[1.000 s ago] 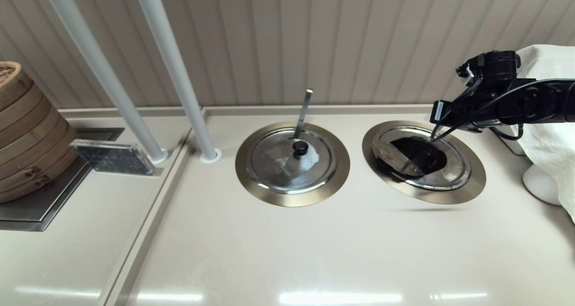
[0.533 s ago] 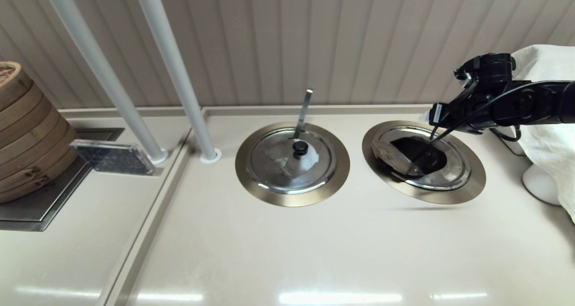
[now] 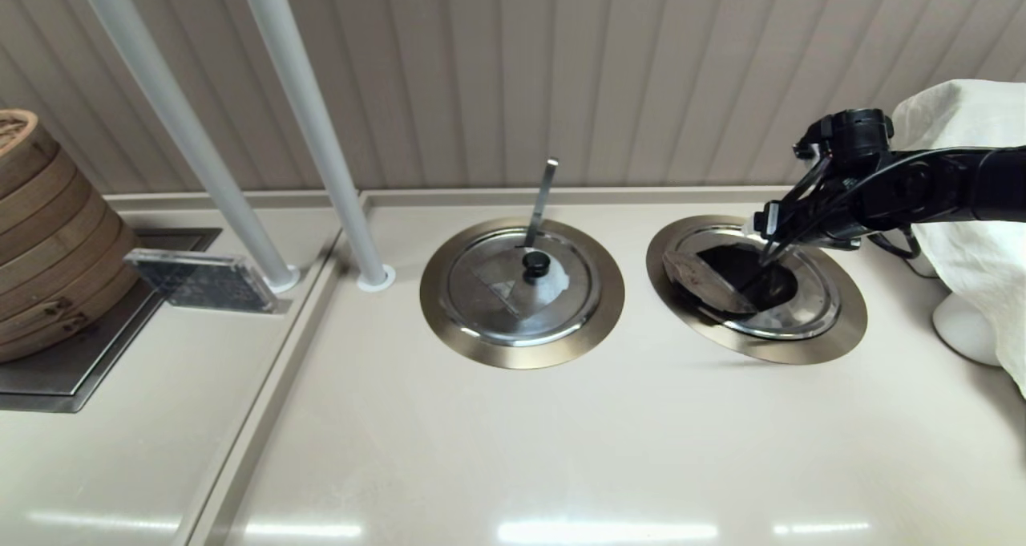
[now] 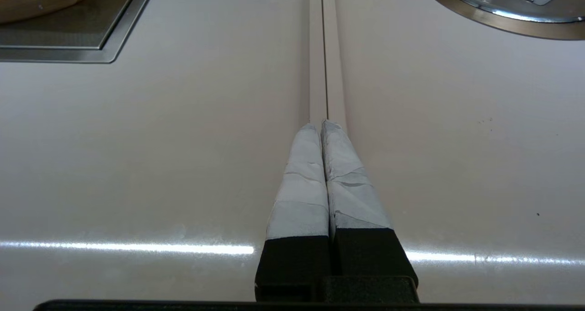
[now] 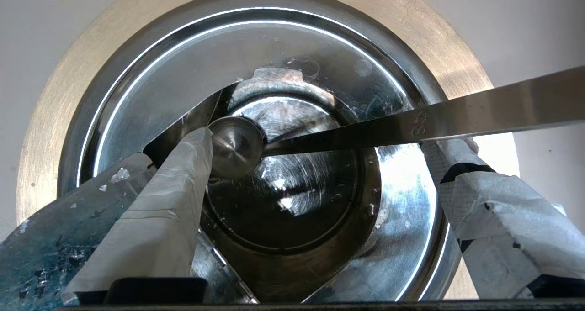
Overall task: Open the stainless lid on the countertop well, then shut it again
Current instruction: Stir with a spoon
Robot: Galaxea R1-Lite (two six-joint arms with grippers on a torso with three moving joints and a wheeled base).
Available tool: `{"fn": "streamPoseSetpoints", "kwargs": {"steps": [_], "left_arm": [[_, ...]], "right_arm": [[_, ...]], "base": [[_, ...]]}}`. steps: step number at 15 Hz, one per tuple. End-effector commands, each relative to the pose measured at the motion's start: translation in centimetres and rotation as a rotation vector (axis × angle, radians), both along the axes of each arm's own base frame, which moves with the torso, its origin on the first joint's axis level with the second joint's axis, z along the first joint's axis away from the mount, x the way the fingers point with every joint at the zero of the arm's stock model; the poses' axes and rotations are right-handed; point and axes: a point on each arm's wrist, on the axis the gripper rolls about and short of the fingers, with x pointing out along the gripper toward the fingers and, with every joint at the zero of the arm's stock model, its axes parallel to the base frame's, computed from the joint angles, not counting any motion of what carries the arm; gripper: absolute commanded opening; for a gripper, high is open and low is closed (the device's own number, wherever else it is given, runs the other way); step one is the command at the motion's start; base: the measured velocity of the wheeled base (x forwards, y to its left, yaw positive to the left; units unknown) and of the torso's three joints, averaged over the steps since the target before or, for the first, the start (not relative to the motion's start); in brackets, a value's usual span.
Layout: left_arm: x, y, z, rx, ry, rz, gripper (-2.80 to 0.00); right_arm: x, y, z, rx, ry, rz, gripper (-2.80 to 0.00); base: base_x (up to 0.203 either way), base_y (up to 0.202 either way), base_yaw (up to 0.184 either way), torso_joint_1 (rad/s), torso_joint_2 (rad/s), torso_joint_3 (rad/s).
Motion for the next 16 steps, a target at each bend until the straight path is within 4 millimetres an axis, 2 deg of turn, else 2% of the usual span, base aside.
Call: {"fn": "streamPoseSetpoints", "kwargs": {"steps": [1,4,11,16], "left_arm": [[0.0,0.0,0.0,0.0,0.0,0.001,-2.8],[0.0,0.0,0.0,0.0,0.0,0.001,-2.8],[0.0,0.0,0.0,0.0,0.0,0.001,-2.8],[0.0,0.0,0.0,0.0,0.0,0.001,-2.8]], "right_arm": [[0.5,0.0,-0.5,0.0,0.007,-0.001,0.0],[0.2,0.0,-0.1,0.001,0.005,0.001,0.0],[-5.7,5.1,3.9,0.075,-0.021,0.211,0.0],[-3.1,2.8,2.3,0.066,-0.018,0.141,0.0]], "base": [[0.0,0.0,0.0,0.0,0.0,0.0],[0.0,0.0,0.0,0.0,0.0,0.0],[0.0,0.0,0.0,0.0,0.0,0.0],[0.0,0.0,0.0,0.0,0.0,0.0]]}}
